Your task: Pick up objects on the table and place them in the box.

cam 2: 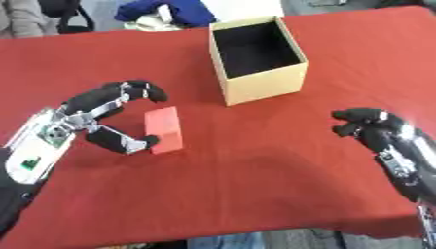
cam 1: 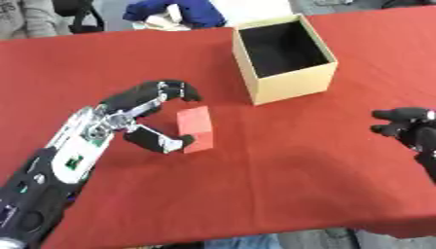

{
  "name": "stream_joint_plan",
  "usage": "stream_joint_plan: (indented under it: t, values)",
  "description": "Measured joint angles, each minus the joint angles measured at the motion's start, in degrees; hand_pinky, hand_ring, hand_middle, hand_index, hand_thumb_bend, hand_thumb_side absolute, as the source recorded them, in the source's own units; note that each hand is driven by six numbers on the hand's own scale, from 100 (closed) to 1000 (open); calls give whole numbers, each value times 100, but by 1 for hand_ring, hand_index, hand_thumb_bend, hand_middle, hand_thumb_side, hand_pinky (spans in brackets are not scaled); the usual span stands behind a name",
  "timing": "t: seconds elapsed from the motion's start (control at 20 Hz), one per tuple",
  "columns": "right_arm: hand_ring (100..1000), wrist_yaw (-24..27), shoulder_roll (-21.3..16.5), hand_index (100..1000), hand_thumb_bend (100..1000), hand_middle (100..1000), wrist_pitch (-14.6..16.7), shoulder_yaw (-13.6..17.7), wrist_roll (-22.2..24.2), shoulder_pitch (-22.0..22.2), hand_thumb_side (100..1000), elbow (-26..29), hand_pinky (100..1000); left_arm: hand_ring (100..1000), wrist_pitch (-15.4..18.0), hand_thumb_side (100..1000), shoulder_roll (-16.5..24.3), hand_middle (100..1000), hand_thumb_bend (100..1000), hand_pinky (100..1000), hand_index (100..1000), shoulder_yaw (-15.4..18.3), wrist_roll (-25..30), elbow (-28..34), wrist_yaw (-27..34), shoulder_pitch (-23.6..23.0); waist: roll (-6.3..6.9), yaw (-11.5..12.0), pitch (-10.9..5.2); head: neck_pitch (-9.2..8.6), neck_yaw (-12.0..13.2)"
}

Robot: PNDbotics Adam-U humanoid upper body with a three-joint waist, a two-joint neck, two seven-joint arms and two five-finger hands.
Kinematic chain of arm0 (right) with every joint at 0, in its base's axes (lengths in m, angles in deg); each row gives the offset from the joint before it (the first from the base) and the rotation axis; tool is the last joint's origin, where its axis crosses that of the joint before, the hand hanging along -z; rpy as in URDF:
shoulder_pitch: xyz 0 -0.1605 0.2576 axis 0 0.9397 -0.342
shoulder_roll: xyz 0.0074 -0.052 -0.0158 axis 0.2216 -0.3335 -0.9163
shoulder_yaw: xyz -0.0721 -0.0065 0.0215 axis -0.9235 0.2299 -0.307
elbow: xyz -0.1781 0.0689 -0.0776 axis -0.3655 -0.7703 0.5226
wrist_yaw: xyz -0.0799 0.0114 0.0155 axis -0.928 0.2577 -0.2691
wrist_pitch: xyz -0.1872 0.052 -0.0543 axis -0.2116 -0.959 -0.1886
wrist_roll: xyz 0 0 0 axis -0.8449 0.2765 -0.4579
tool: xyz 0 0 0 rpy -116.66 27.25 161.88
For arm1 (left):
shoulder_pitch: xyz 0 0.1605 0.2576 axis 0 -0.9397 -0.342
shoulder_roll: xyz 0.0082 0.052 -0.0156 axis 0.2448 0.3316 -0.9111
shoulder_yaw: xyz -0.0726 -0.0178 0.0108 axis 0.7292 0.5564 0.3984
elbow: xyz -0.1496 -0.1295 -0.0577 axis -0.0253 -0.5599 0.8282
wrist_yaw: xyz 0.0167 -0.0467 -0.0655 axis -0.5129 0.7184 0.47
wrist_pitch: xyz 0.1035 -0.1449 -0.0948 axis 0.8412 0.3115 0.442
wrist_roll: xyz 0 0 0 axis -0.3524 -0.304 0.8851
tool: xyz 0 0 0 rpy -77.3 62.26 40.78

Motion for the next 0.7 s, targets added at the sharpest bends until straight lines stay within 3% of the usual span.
stream_joint_plan:
  t: [0.4, 0.7]
  values:
    - [911, 0, 0, 820, 100, 580, 3, 0, 3, 1, 550, 0, 843, 798, -67, 339, 1, 817, 390, 1000, 883, 25, 17, 50, 25, -1, -14, -12, 0, 0, -9]
    - [911, 0, 1, 820, 100, 580, -1, 0, 8, 2, 550, -2, 843, 800, -92, 500, 0, 820, 572, 1000, 927, 34, 39, -104, -144, 32, -12, -19, 0, 0, -11]
